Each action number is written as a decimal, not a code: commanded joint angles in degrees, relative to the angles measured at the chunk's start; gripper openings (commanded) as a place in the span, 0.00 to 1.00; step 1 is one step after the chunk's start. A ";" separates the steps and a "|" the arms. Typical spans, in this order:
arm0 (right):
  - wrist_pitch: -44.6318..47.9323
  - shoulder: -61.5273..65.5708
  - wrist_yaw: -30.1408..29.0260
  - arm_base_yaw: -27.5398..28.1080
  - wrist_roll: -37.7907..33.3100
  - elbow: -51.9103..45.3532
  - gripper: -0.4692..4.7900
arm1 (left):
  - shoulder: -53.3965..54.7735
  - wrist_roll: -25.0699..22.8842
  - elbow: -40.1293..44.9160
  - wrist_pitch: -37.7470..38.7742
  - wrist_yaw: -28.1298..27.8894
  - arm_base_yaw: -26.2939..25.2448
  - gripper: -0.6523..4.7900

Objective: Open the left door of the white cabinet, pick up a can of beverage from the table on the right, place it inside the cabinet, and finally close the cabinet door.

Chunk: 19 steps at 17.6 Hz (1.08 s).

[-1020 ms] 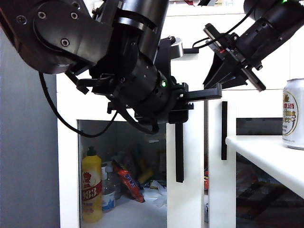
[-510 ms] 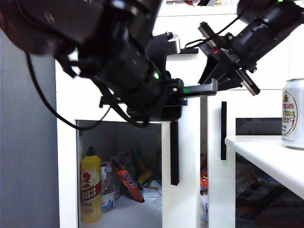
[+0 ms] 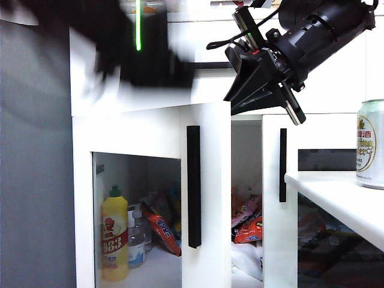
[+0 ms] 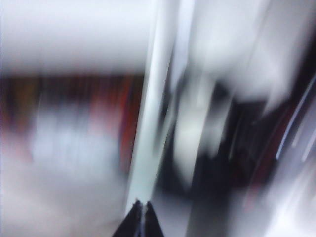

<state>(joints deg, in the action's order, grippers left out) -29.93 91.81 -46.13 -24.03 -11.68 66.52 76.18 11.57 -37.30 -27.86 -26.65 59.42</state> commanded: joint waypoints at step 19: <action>24.35 7.58 5.09 -25.57 -19.17 0.15 0.08 | -75.91 -6.16 0.09 64.67 17.64 -0.22 0.11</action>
<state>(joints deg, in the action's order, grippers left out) -8.16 98.91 -40.77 -48.75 -29.39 66.50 0.27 4.97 -37.10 37.36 -11.64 59.18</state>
